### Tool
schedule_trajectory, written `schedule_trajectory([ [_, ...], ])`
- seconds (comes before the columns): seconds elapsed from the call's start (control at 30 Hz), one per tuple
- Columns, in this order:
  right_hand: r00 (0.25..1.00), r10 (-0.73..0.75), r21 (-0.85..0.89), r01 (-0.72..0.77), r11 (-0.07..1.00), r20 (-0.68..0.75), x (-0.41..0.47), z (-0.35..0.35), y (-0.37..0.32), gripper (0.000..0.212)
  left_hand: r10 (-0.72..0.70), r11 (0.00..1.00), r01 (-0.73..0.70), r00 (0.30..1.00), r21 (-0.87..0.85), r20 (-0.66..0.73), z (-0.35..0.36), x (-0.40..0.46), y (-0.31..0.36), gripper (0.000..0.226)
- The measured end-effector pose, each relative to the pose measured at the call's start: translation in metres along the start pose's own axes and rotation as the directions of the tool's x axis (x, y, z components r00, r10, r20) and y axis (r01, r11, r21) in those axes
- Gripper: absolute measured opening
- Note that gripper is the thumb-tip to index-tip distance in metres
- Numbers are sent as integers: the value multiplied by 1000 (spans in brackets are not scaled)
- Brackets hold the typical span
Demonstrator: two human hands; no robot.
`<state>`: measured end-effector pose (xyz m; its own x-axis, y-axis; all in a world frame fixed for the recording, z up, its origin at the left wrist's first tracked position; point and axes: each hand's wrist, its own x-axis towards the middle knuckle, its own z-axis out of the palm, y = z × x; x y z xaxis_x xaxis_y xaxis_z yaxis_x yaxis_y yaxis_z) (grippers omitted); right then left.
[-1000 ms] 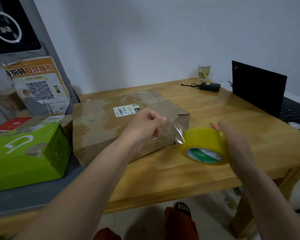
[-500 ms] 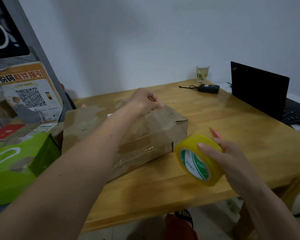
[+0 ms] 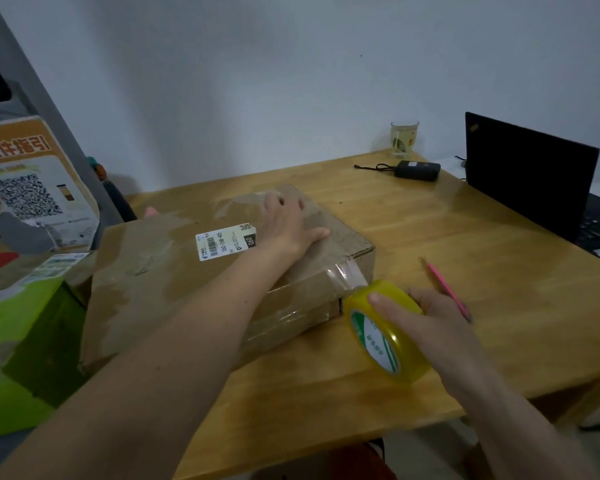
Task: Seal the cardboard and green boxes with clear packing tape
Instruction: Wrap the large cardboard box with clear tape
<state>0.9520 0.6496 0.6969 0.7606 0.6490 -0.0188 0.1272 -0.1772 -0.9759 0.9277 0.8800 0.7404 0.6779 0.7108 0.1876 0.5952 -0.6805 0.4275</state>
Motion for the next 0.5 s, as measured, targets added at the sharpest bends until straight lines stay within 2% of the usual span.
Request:
schedule_trajectory([
  [0.07,1000,10,-22,-10,1000,11,2,1,4,40,-21,978,37,997,206,-77,-1,-1,-1,63],
  [0.13,1000,24,-24,-24,999,16,3,2,6,38,27,952,18,989,305,-143,-3,-4,0,53],
  [0.17,999,28,-23,-27,999,19,3,3,7,37,90,947,-37,984,320,-151,-3,-7,1,48],
  [0.2,999,26,-25,-25,999,22,2,4,8,37,177,939,-140,980,315,-95,-2,-12,1,48],
  [0.27,999,31,-31,-31,999,18,2,5,10,36,340,882,-382,921,276,190,4,-30,2,59],
  [0.3,999,39,-30,-39,999,14,2,6,10,36,351,838,-451,877,308,329,7,-42,2,65],
  [0.33,999,43,-28,-43,999,15,3,7,10,37,327,804,-474,856,359,400,11,-51,1,67],
  [0.37,999,44,-24,-43,999,18,3,8,9,38,300,789,-460,867,408,398,13,-56,1,66],
  [0.5,998,48,-4,-48,999,45,-1,8,5,36,215,819,-313,944,480,249,16,-69,12,59],
])
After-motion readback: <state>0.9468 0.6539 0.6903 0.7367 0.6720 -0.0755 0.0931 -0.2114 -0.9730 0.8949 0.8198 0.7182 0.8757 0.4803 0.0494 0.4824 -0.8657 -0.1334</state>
